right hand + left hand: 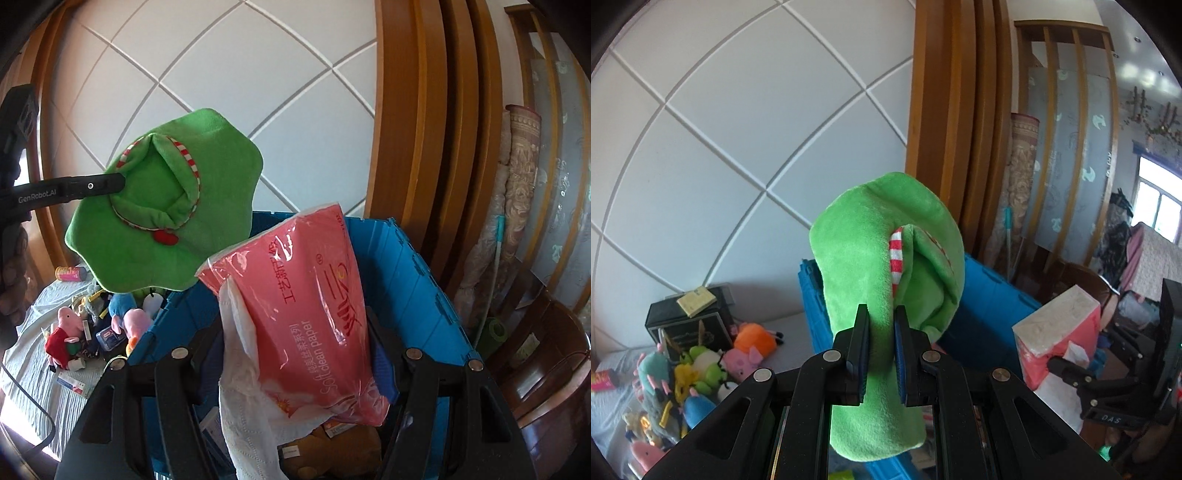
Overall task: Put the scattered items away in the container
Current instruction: 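Carry the frog pouch and pink tissue pack over the blue crate, then open both grippers to drop the pouch and tissue pack into the crate, then move both grippers back over the pile of toys on the bed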
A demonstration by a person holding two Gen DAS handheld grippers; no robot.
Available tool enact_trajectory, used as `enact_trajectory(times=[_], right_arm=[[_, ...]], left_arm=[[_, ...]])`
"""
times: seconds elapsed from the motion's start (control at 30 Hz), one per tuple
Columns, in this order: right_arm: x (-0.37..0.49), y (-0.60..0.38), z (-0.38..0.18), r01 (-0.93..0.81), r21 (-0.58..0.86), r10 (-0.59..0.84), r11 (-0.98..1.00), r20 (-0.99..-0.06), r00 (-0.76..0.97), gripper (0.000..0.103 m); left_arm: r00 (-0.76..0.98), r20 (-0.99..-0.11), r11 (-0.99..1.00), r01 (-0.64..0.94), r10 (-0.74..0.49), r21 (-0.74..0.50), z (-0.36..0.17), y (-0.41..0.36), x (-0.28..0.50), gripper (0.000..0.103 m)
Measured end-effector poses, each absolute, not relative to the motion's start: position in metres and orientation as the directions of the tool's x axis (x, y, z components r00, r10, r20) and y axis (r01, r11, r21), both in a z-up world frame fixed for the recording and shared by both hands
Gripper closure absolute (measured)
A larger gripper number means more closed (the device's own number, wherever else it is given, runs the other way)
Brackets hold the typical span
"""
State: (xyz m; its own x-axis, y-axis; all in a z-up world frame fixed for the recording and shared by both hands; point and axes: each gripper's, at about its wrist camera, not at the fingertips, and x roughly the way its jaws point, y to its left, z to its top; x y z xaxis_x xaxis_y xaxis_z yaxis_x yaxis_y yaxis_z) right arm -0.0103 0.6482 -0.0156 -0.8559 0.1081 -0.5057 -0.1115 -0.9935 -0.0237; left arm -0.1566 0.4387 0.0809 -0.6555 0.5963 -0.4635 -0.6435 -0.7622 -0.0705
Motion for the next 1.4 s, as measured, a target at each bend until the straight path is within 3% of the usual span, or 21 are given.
enact_trajectory(times=[0.33, 0.43, 0.47, 0.5, 0.53, 0.6, 1.4], right_arm=[[-0.007, 0.692, -0.030, -0.208, 0.019, 0.167, -0.978, -0.530, -0.832, 0.037], [-0.009, 0.697, -0.030, -0.215, 0.006, 0.180, -0.977, -0.524, -0.832, 0.033], [-0.010, 0.698, -0.031, -0.215, -0.004, 0.185, -0.977, -0.522, -0.833, 0.026], [-0.011, 0.697, -0.030, -0.212, -0.014, 0.188, -0.977, -0.518, -0.835, 0.024], [-0.010, 0.697, -0.029, -0.212, -0.018, 0.191, -0.977, -0.510, -0.839, 0.023], [-0.010, 0.699, -0.027, -0.217, -0.014, 0.194, -0.976, -0.503, -0.842, 0.022], [-0.018, 0.632, -0.020, -0.107, -0.039, 0.112, -0.993, -0.516, -0.849, 0.022]], left_arm=[[-0.597, -0.513, -0.723, -0.687, 0.617, -0.071, 0.076, 0.500, -0.159, 0.091], [-0.584, -0.514, -0.712, -0.698, 0.628, -0.078, 0.076, 0.510, -0.157, 0.088], [-0.572, -0.517, -0.704, -0.705, 0.636, -0.086, 0.077, 0.514, -0.158, 0.085], [-0.560, -0.522, -0.695, -0.713, 0.644, -0.092, 0.077, 0.516, -0.157, 0.074], [-0.564, -0.520, -0.697, -0.712, 0.642, -0.088, 0.077, 0.519, -0.157, 0.048], [-0.587, -0.492, -0.709, -0.699, 0.643, -0.091, 0.080, 0.519, -0.154, 0.011], [-0.660, -0.528, -0.824, -0.544, 0.535, -0.156, 0.041, 0.400, -0.152, 0.011]])
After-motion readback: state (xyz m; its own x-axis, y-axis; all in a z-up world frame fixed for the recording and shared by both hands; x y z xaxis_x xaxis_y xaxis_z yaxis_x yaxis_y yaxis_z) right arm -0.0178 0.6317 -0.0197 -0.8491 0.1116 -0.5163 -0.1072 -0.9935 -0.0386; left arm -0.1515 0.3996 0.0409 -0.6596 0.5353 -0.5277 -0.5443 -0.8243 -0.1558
